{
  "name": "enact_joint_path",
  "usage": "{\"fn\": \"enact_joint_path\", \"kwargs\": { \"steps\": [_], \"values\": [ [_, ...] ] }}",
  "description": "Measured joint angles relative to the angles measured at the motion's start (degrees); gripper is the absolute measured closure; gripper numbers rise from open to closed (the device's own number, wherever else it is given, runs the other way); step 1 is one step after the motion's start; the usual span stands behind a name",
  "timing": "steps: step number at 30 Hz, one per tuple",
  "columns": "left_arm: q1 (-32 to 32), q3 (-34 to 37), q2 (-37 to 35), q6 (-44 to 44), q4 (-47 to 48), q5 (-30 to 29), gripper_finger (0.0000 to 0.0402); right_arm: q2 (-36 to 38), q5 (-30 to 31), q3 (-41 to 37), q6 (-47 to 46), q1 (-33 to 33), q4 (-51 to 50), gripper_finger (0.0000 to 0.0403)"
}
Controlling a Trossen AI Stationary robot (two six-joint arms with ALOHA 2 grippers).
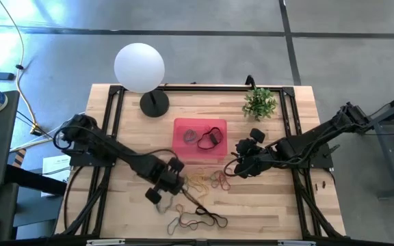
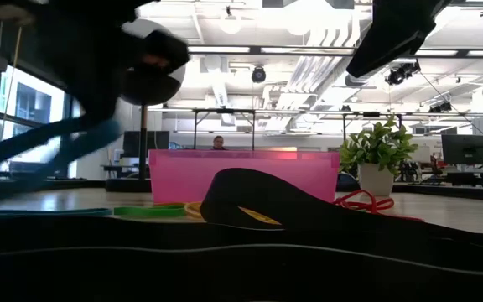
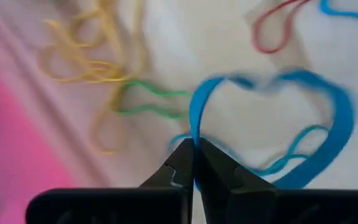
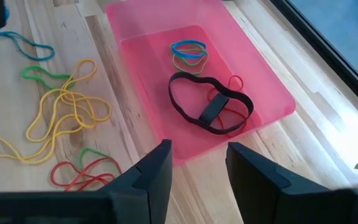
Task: Pick and place rubber bands into bin
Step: Put the blue rubber band into the red bin
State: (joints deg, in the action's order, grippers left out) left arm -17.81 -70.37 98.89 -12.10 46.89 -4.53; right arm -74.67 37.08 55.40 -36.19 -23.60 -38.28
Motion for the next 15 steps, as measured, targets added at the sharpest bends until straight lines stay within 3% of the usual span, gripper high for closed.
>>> {"fn": "enact_joint_path", "kwargs": {
  "steps": [15],
  "values": [
    [17.2, -22.9, 0.0, -21.0, 4.7, -8.5, 0.0401, 0.0, 0.1, 0.0, 0.0, 0.0, 0.0, 0.0261]
  ]
}}
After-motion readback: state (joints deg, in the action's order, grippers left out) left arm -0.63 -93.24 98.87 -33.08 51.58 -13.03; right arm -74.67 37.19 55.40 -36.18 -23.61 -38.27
